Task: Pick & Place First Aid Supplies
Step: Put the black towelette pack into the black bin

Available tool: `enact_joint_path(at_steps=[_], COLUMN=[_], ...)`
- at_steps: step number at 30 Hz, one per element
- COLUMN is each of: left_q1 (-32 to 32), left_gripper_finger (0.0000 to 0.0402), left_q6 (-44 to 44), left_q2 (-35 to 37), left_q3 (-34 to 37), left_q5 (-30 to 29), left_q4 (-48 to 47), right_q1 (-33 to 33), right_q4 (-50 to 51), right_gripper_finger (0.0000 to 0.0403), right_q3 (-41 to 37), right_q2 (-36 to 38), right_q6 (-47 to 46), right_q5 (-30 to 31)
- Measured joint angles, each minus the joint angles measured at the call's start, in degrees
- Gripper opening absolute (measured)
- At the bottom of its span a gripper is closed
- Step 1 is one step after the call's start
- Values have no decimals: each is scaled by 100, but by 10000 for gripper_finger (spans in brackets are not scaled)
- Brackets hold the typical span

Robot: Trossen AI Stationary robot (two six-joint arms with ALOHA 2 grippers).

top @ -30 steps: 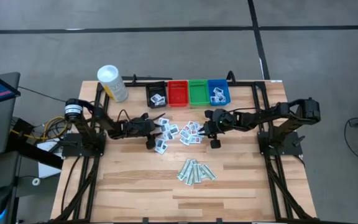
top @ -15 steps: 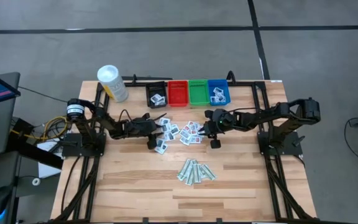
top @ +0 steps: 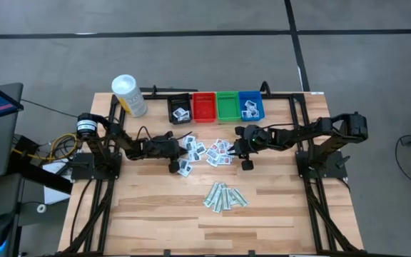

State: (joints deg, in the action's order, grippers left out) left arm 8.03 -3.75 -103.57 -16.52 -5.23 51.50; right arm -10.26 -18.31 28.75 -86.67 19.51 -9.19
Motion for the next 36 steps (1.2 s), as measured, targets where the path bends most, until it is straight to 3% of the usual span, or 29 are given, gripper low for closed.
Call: enact_joint_path(at_steps=[4,16,25,36], left_q1=[-61,-192,-196,-196], left_gripper_finger=[6,7,42,118], left_q6=[-11,-35,-83,-984], left_q2=[0,-37,-34,-15], left_q3=[0,37,33,20], left_q5=[-21,-119,-79,-75], left_q4=[0,632,754,835], right_q1=[-2,0,-2,0], right_q4=[0,2,22,22], right_gripper_finger=[65,65,65,65], right_q3=[0,0,0,0], right_q2=[0,0,0,0], right_q6=[0,-2,-2,-2], right_q5=[0,0,2,1])
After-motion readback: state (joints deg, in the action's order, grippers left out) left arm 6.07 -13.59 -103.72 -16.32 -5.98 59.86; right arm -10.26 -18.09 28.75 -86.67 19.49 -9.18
